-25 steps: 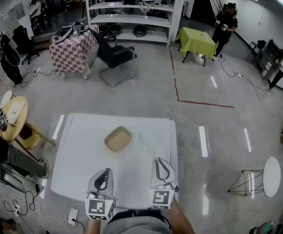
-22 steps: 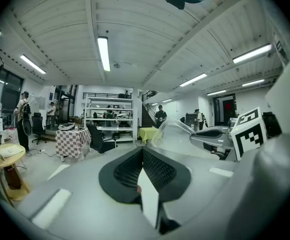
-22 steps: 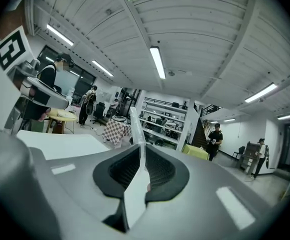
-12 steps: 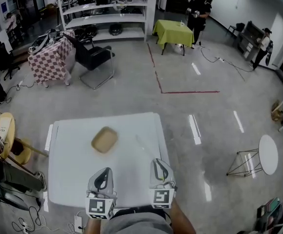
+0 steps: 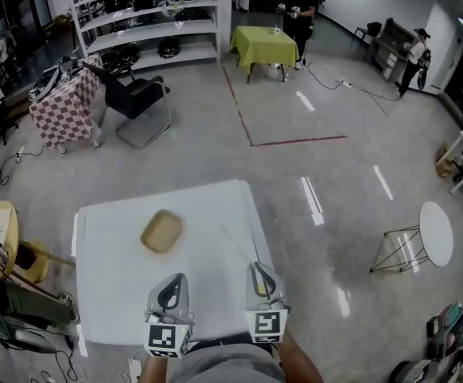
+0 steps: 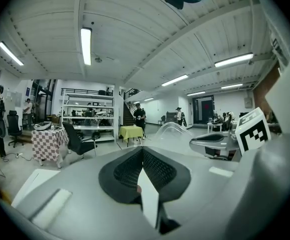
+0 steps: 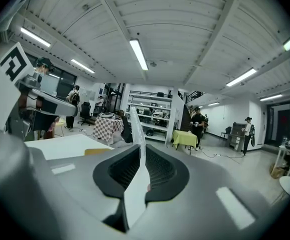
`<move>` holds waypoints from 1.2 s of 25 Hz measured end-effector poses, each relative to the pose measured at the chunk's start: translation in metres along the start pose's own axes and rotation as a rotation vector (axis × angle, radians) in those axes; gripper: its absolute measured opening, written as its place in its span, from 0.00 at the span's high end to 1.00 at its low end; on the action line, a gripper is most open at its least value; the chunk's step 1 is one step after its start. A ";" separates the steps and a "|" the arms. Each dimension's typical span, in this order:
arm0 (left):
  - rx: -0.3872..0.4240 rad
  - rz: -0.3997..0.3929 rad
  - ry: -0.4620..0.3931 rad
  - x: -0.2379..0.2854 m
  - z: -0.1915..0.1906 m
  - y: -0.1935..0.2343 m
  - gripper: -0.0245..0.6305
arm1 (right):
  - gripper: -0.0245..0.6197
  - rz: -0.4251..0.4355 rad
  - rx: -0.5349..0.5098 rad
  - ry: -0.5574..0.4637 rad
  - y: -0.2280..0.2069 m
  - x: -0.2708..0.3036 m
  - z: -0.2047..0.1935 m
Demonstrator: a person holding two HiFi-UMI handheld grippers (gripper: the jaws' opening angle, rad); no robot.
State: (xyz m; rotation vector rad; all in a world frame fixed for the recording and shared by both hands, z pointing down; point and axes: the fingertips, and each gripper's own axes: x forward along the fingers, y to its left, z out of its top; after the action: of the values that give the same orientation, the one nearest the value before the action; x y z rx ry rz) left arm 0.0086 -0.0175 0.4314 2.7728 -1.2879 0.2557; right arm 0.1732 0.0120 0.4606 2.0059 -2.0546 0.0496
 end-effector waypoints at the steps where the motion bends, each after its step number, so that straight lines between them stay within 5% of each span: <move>1: 0.000 -0.004 0.004 0.000 -0.001 0.000 0.94 | 0.90 -0.002 0.004 0.001 0.000 0.000 0.000; 30: -0.007 -0.014 0.025 0.013 -0.004 -0.001 0.94 | 0.91 0.031 0.013 -0.015 0.001 0.013 0.009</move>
State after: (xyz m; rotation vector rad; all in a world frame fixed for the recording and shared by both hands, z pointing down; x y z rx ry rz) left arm 0.0170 -0.0261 0.4373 2.7625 -1.2605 0.2834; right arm 0.1706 -0.0025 0.4550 1.9881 -2.0998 0.0551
